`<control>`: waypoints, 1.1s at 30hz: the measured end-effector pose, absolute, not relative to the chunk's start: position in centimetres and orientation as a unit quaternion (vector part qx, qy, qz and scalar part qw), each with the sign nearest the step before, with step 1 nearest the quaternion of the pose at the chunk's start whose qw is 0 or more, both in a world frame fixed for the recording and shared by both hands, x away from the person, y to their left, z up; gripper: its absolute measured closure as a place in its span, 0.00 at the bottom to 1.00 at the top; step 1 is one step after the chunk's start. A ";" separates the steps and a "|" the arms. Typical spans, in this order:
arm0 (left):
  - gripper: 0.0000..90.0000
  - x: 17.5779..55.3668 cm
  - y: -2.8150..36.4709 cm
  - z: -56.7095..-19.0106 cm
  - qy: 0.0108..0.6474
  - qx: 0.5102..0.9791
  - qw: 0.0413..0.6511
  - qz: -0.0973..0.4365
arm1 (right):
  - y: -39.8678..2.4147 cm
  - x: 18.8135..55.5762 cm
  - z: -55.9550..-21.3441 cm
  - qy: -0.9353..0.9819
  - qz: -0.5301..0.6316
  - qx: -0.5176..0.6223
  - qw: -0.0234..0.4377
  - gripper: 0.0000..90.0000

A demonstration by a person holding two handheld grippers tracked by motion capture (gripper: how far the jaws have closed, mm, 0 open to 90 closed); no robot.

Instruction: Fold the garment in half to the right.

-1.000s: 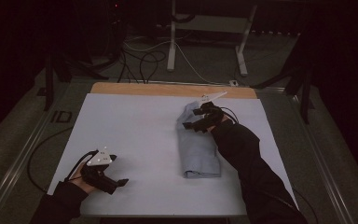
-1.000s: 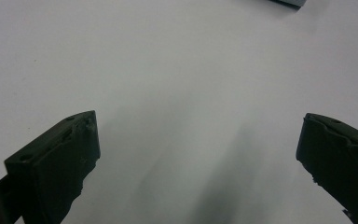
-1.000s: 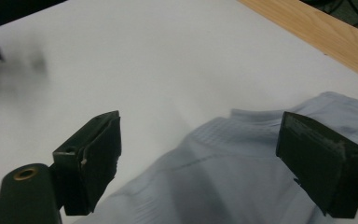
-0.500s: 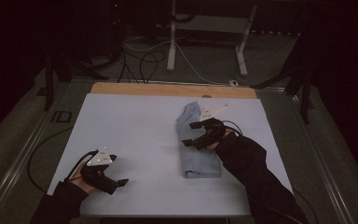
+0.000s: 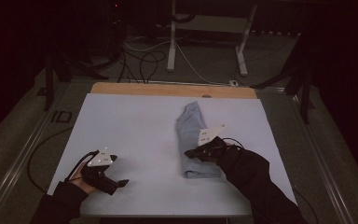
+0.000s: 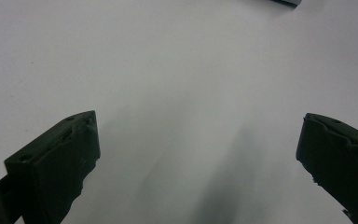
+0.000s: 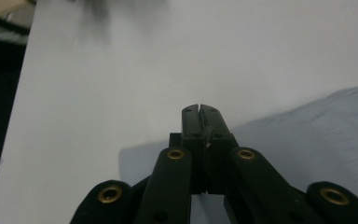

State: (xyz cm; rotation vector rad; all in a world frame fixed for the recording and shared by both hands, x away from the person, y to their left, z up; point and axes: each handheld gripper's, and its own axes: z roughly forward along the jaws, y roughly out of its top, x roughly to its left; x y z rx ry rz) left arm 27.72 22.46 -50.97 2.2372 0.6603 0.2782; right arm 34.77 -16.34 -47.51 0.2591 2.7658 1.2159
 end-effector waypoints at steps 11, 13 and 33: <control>0.01 27.7 22.5 -50.9 0.258 0.878 0.387 0.111 | -16.6 34.7 -50.7 0.930 0.358 0.085 0.019 1.00; 0.01 27.6 22.5 -50.8 0.257 0.879 0.386 0.112 | -16.6 34.6 -51.1 0.932 0.353 0.084 0.010 1.00; 0.01 27.6 22.5 -50.9 0.256 0.880 0.385 0.112 | -16.2 33.4 -52.3 0.937 0.343 0.065 -0.025 1.00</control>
